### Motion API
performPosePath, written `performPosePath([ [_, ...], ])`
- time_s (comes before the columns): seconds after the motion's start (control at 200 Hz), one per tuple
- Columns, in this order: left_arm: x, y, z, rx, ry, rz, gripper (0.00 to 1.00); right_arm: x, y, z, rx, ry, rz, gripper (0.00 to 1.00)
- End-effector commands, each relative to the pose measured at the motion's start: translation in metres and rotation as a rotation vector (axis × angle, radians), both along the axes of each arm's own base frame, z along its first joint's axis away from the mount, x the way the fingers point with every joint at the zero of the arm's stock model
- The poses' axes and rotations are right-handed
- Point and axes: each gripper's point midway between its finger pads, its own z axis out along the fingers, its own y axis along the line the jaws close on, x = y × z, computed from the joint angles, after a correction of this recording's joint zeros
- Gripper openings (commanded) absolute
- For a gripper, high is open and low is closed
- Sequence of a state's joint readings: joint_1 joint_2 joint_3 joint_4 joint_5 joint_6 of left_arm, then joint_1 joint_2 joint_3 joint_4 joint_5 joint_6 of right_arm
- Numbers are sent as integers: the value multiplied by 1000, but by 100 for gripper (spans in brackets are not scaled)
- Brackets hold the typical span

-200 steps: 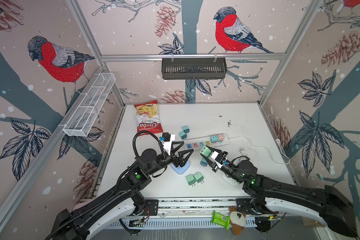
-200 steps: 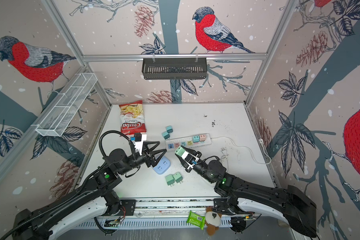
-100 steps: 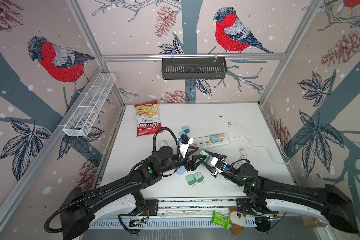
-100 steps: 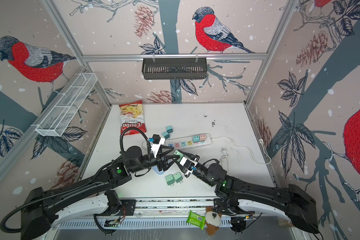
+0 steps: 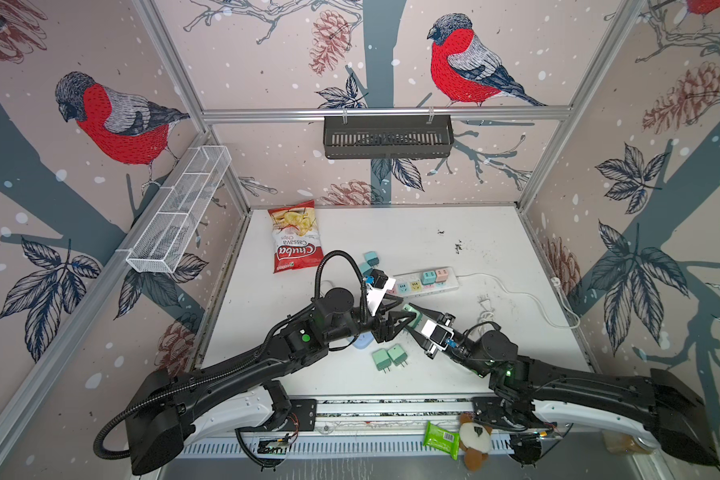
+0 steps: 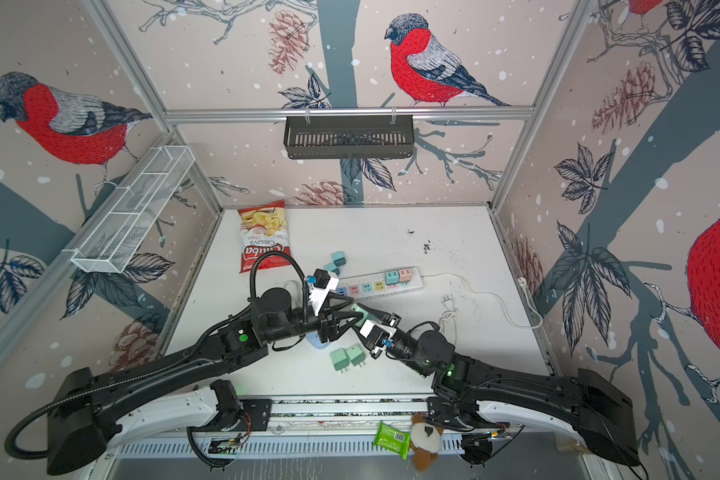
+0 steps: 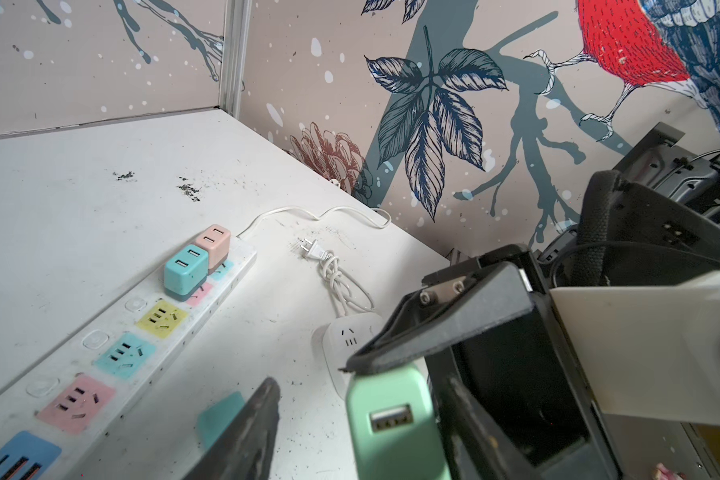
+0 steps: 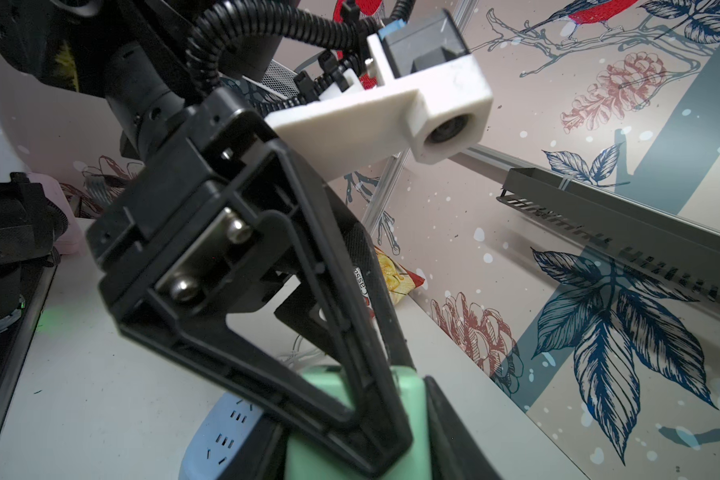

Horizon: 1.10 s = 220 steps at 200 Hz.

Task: Insert the plug
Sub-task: 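Grasp the light-green adapter with the left gripper from the right gripper, then carry the light-green adapter to the power strip with left while right draws back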

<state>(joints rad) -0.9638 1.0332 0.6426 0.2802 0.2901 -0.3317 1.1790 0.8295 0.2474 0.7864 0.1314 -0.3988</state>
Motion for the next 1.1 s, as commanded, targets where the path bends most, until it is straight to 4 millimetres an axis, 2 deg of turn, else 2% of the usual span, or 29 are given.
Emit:
performPosePath([
  [0.0,-5,-4,-11,34,-2,-45,62,0,-3,14,49,-33,-13,10],
  [0.145,-7,-12,-16,66,24,-84,58,-1,-5,17,61,-44,-20,11],
  [0.3,-14,-19,-23,81,30,-148,43,1,-6,14,58,-42,-32,12],
  [0.395,-16,-23,-29,95,35,-177,25,2,-8,15,64,-41,-42,14],
  [0.515,-9,-22,-31,147,46,-142,0,2,-12,21,91,-46,-52,22],
  [0.56,-4,-21,-32,151,40,-118,0,1,-13,21,94,-44,-51,27],
  [0.696,12,-14,-33,126,37,-56,0,2,-19,23,115,-33,-66,55],
  [0.841,53,17,-39,93,82,65,0,5,-37,32,205,-34,-113,83],
  [0.981,91,50,-47,89,94,192,0,6,-50,33,255,-26,-120,89],
  [1.096,122,71,-52,100,89,273,0,23,-73,38,339,7,-205,92],
])
